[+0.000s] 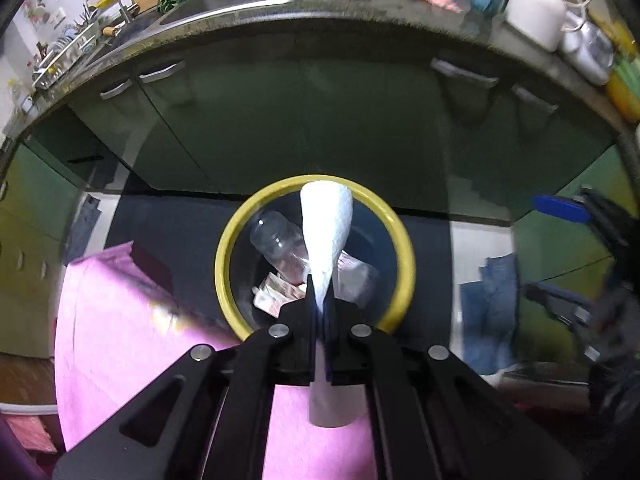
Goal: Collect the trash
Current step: 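Carry the tissue over the bin and drop it in, then grasp the purple box with the right gripper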
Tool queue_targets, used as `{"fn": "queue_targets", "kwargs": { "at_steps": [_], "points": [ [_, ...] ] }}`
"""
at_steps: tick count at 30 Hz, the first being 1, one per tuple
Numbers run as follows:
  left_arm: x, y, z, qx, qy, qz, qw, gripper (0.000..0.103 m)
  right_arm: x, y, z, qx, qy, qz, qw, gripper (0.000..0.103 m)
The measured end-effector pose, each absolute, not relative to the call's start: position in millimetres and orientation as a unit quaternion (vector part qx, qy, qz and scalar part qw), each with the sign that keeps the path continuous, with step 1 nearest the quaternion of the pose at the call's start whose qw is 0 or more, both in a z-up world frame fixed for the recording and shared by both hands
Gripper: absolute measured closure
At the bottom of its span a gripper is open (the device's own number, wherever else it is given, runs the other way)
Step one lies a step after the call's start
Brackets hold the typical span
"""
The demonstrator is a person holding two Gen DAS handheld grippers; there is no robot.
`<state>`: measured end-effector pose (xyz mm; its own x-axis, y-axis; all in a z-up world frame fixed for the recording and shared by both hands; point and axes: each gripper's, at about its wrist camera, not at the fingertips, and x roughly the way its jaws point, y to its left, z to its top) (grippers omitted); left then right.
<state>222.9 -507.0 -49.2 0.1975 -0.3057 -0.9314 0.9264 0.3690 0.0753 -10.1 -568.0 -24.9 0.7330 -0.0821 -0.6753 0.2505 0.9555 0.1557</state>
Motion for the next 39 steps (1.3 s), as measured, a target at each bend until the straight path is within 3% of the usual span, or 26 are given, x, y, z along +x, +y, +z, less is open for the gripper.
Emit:
{"fn": "queue_targets", "kwargs": {
  "at_steps": [6,8,9,10,18,21,29,31,39],
  "points": [
    [235.2,-531.7,-95.4,0.354,0.474,-0.426,0.684,0.100,-14.5,-569.1,-29.9,0.126,0.358,-0.093,0.921,0.024],
    [237.7,-533.0,-105.4,0.358,0.479,-0.416,0.685,0.085,-16.0,-568.7,-31.5,0.128,0.359,-0.094,0.920,0.024],
    [237.4,-533.0,-108.3,0.361,0.478,-0.414,0.685,0.064,-17.0,-568.8,-31.8,0.129,0.359,-0.093,0.920,0.024],
    [236.7,-531.9,-108.6,0.362,0.475,-0.413,0.687,0.052,-17.8,-568.8,-31.7,0.129,0.358,-0.093,0.920,0.024],
    [215.6,-487.6,-52.1,0.325,0.459,-0.445,0.697,0.050,-27.1,-564.4,-25.5,0.128,0.356,-0.096,0.921,0.024],
    [208.0,-445.6,-13.2,0.291,0.450,-0.448,0.715,0.041,-25.6,-559.6,-24.5,0.125,0.357,-0.086,0.922,0.024],
    [184.6,-254.5,66.4,0.200,0.432,-0.363,0.801,0.034,26.8,-495.3,-15.2,0.084,0.367,0.048,0.925,0.023],
    [177.0,-209.6,73.7,0.177,0.425,-0.333,0.823,0.029,51.3,-463.7,-11.4,0.060,0.369,0.097,0.922,0.023],
    [137.5,-42.0,55.1,0.053,0.438,-0.238,0.865,0.029,150.7,-294.0,0.2,-0.079,0.351,0.313,0.879,0.017]
  ]
}}
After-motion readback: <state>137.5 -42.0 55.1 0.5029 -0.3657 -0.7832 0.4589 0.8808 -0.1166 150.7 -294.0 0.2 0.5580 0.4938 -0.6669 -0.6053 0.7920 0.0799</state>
